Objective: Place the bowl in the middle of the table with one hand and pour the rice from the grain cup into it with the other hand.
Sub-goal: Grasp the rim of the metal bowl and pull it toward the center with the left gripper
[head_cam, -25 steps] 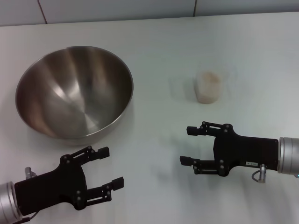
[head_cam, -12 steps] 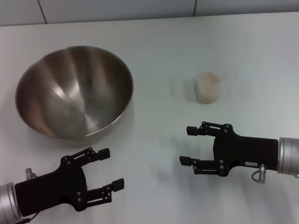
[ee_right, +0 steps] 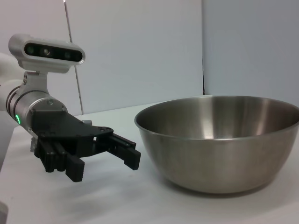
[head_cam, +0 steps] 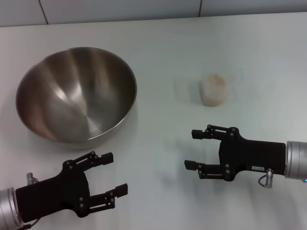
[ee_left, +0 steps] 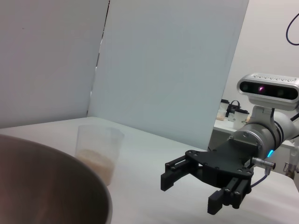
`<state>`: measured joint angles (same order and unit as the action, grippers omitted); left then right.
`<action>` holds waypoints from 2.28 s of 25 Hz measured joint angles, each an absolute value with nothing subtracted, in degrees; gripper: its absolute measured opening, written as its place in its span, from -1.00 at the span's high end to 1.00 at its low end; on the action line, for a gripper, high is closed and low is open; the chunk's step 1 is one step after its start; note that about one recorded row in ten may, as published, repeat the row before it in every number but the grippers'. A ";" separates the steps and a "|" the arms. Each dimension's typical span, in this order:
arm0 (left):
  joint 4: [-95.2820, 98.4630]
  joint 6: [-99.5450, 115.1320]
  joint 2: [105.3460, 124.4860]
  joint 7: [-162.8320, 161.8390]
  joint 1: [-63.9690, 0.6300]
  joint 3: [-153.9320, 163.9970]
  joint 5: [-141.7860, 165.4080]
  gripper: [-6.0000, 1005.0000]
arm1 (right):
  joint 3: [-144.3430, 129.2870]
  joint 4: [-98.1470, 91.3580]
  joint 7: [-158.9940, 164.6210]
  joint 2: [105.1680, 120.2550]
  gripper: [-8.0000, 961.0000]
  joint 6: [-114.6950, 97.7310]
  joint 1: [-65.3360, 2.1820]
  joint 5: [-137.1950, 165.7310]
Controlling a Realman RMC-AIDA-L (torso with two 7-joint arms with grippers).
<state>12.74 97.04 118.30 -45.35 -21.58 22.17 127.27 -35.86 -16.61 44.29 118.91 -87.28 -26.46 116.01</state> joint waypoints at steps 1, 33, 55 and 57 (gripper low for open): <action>12.75 97.06 118.30 -45.36 -21.55 22.21 127.27 -0.65 | -35.86 -16.61 44.29 118.91 -0.61 -87.28 -26.45 116.01; 17.82 100.25 118.34 -43.44 -24.82 8.10 109.80 -0.64 | -35.77 -16.92 44.18 118.91 -0.61 -87.63 -26.42 115.39; 19.66 85.99 118.42 -43.76 -27.49 7.87 101.70 -0.64 | -35.77 -16.96 43.41 118.91 -0.61 -87.73 -26.45 114.69; 19.84 85.44 118.41 -43.87 -27.65 8.05 101.68 -0.64 | -35.77 -16.96 43.41 118.91 -0.61 -87.72 -26.51 114.69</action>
